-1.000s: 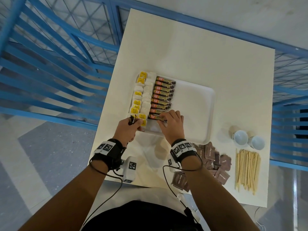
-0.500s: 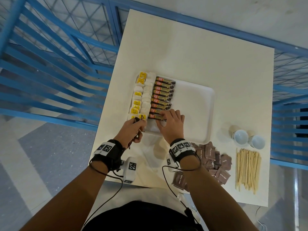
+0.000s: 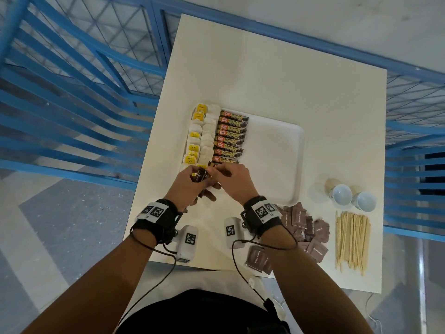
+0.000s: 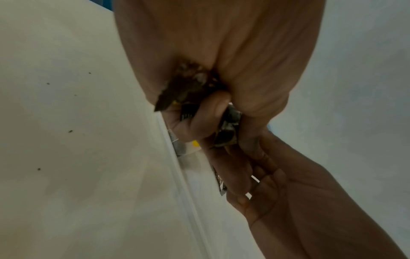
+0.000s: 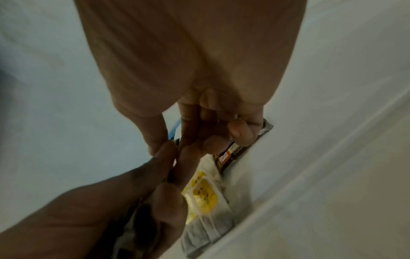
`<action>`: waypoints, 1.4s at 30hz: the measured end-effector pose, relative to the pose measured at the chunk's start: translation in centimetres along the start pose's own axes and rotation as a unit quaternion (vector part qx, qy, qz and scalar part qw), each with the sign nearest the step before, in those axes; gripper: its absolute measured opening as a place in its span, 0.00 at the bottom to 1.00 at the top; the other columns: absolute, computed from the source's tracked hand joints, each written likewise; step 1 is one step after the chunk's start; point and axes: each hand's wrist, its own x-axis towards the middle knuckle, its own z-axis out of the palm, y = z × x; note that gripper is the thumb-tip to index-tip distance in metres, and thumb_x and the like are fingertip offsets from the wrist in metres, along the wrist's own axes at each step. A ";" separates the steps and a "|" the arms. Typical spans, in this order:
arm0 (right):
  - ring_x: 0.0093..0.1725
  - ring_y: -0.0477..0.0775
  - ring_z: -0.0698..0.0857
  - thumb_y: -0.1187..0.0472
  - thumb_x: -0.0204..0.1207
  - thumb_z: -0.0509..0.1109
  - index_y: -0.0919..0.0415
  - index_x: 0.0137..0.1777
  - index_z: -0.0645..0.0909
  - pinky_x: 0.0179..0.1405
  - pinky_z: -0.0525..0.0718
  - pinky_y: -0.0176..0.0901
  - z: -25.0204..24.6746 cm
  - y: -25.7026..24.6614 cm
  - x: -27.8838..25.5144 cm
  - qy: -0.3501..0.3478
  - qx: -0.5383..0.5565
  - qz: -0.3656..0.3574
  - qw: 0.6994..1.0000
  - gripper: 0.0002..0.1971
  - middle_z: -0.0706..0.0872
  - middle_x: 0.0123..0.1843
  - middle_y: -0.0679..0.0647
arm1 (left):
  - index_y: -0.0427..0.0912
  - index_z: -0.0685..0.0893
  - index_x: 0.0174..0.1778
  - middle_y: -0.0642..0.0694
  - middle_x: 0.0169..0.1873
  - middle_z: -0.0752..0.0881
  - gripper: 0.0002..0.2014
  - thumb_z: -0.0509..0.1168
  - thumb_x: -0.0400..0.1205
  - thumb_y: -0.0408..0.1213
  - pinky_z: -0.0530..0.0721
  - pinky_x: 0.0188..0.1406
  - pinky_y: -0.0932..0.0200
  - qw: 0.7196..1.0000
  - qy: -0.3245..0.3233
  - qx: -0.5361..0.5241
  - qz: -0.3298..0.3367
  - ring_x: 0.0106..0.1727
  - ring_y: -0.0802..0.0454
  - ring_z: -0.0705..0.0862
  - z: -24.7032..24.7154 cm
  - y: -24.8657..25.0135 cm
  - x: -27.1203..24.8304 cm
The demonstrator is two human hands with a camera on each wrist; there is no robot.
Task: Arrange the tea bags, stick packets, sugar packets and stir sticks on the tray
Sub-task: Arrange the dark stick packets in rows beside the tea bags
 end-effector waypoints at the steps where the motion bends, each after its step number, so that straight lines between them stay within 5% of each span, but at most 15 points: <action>1: 0.30 0.34 0.85 0.47 0.80 0.74 0.56 0.49 0.90 0.33 0.78 0.23 0.0 0.0 0.1 -0.005 0.017 0.005 1.000 0.12 0.89 0.34 0.43 | 0.41 0.78 0.65 0.41 0.46 0.94 0.17 0.73 0.84 0.41 0.64 0.19 0.64 1.000 0.001 -0.004 -0.002 0.40 0.39 0.93 0.1 0.0 0.0; 6: 0.36 0.44 0.88 0.47 0.78 0.76 0.51 0.42 0.86 0.41 0.87 0.45 0.2 0.2 0.4 0.037 0.069 0.030 0.996 0.10 0.91 0.37 0.47 | 0.37 0.83 0.63 0.40 0.50 0.94 0.17 0.77 0.80 0.37 0.68 0.15 0.69 1.000 0.005 -0.003 0.008 0.47 0.42 0.95 0.1 0.4 -0.7; 8: 0.40 0.48 0.89 0.47 0.78 0.76 0.53 0.44 0.85 0.44 0.89 0.50 0.0 0.5 0.6 0.063 0.080 0.038 0.994 0.10 0.91 0.39 0.48 | 0.33 0.85 0.60 0.36 0.50 0.93 0.15 0.77 0.80 0.33 0.70 0.16 0.73 1.000 0.010 -0.003 0.004 0.40 0.50 0.94 0.2 0.8 -0.9; 10: 0.40 0.49 0.90 0.50 0.79 0.76 0.55 0.49 0.86 0.42 0.89 0.46 -0.2 0.6 0.6 0.072 0.084 0.030 0.993 0.09 0.92 0.41 0.49 | 0.30 0.85 0.59 0.34 0.50 0.92 0.12 0.73 0.83 0.33 0.71 0.17 0.76 0.999 0.027 -0.018 0.002 0.32 0.56 0.92 0.1 0.9 -1.0; 14: 0.34 0.50 0.88 0.54 0.81 0.74 0.55 0.50 0.89 0.38 0.87 0.41 -0.2 0.4 -0.1 0.057 0.072 -0.015 0.996 0.06 0.91 0.41 0.47 | 0.36 0.87 0.59 0.39 0.50 0.93 0.14 0.71 0.86 0.43 0.64 0.13 0.67 0.998 0.057 -0.026 0.004 0.42 0.44 0.94 -0.3 0.5 -0.4; 17: 0.33 0.43 0.86 0.55 0.82 0.74 0.53 0.50 0.90 0.38 0.83 0.32 0.0 0.6 -0.6 0.045 0.053 -0.032 0.997 0.04 0.90 0.41 0.42 | 0.33 0.88 0.57 0.39 0.47 0.94 0.13 0.73 0.85 0.41 0.64 0.14 0.65 0.998 0.060 -0.035 0.000 0.42 0.41 0.94 -0.6 0.1 -0.2; 21: 0.49 0.35 0.86 0.54 0.77 0.78 0.53 0.58 0.89 0.49 0.81 0.24 0.0 1.1 -1.3 0.048 -0.005 -0.064 0.997 0.11 0.91 0.51 0.42 | 0.33 0.88 0.54 0.39 0.44 0.94 0.12 0.73 0.85 0.40 0.63 0.14 0.64 0.997 0.075 -0.032 0.000 0.42 0.42 0.94 -0.7 -0.2 -0.2; 25: 0.55 0.46 0.78 0.55 0.76 0.78 0.55 0.58 0.88 0.58 0.77 0.40 0.1 2.4 -1.4 0.070 -0.154 -0.134 0.976 0.12 0.85 0.53 0.47 | 0.34 0.88 0.53 0.39 0.44 0.94 0.12 0.72 0.85 0.41 0.64 0.14 0.65 0.996 0.074 -0.034 -0.026 0.39 0.43 0.93 -0.7 -0.4 -0.2; 32: 0.55 0.54 0.78 0.56 0.76 0.77 0.55 0.56 0.87 0.58 0.76 0.52 -0.4 5.4 -1.0 0.120 -0.227 -0.118 0.959 0.10 0.85 0.52 0.48 | 0.38 0.79 0.49 0.41 0.35 0.84 0.08 0.61 0.90 0.39 0.63 0.15 0.65 0.994 0.078 -0.034 -0.070 0.23 0.49 0.76 -1.5 -1.7 0.4; 42: 0.54 0.56 0.75 0.54 0.75 0.75 0.53 0.51 0.89 0.55 0.72 0.50 1.4 5.1 -0.2 0.141 -0.326 -0.126 0.926 0.07 0.81 0.52 0.49 | 0.38 0.82 0.54 0.45 0.31 0.80 0.07 0.60 0.89 0.36 0.60 0.16 0.66 0.992 0.076 -0.037 -0.094 0.22 0.49 0.72 -2.0 -2.2 0.4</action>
